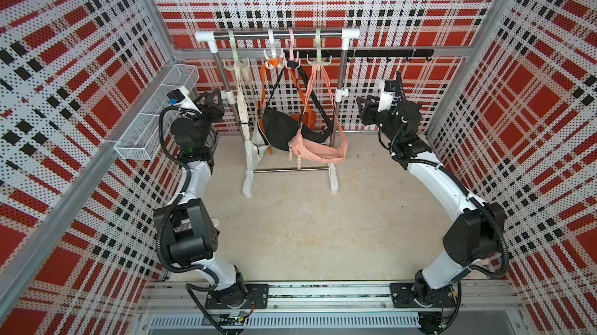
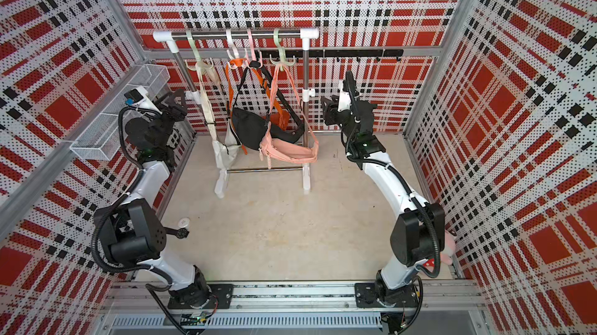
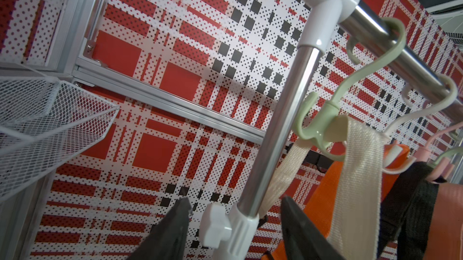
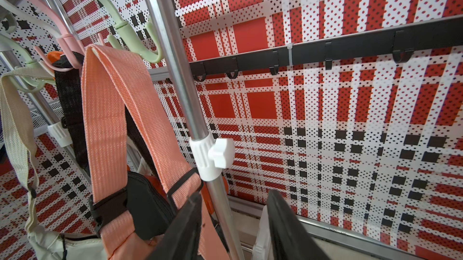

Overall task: Take the bag off the hook
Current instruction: Pick up the bag from the hook.

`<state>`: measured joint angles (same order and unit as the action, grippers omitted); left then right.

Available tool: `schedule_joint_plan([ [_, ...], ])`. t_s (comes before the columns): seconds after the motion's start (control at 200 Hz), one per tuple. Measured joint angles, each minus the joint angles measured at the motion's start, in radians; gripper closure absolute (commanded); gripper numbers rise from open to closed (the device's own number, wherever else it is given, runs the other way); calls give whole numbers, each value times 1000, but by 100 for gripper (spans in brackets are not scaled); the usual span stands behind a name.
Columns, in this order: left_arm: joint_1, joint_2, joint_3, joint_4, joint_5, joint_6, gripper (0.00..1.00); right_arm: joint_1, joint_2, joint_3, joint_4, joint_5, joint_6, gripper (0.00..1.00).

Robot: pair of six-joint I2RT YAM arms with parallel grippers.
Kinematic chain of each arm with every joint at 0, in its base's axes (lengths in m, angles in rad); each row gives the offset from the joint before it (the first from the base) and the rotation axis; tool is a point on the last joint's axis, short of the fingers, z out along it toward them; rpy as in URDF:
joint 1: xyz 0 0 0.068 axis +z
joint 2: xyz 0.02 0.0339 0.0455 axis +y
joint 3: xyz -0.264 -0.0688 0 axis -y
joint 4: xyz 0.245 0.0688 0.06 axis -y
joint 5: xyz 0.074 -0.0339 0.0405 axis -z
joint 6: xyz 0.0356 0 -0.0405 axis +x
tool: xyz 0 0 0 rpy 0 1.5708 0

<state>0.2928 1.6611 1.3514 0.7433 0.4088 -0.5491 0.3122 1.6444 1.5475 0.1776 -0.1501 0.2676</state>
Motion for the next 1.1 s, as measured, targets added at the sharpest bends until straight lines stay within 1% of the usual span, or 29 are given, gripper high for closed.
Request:
schedule_joint_plan([
  [0.12, 8, -21, 3, -33, 8, -5, 45, 2, -17, -5, -21, -6, 0, 54],
  [0.341, 12, -31, 76, -109, 10, -19, 49, 2, -40, -20, -40, -13, -1, 54],
  [0.596, 13, -50, 159, -134, 37, -66, 48, 6, -51, -52, -48, -16, -5, 54],
  [0.702, -11, -50, 232, -201, 42, -31, 47, 6, -51, -55, -49, -22, -7, 55],
  [0.772, -66, -47, 318, -318, 21, 65, 46, 6, -51, -55, -50, -27, -9, 57],
  [0.877, -206, -40, 440, -475, -20, 219, 46, 7, -51, -55, -53, -40, -8, 59],
  [0.947, -290, -41, 471, -534, -26, 286, 46, 7, -51, -55, -52, -51, -8, 59],
  [1.097, -401, -23, 503, -661, -77, 413, 42, 12, -51, -76, -23, -98, -23, 57],
])
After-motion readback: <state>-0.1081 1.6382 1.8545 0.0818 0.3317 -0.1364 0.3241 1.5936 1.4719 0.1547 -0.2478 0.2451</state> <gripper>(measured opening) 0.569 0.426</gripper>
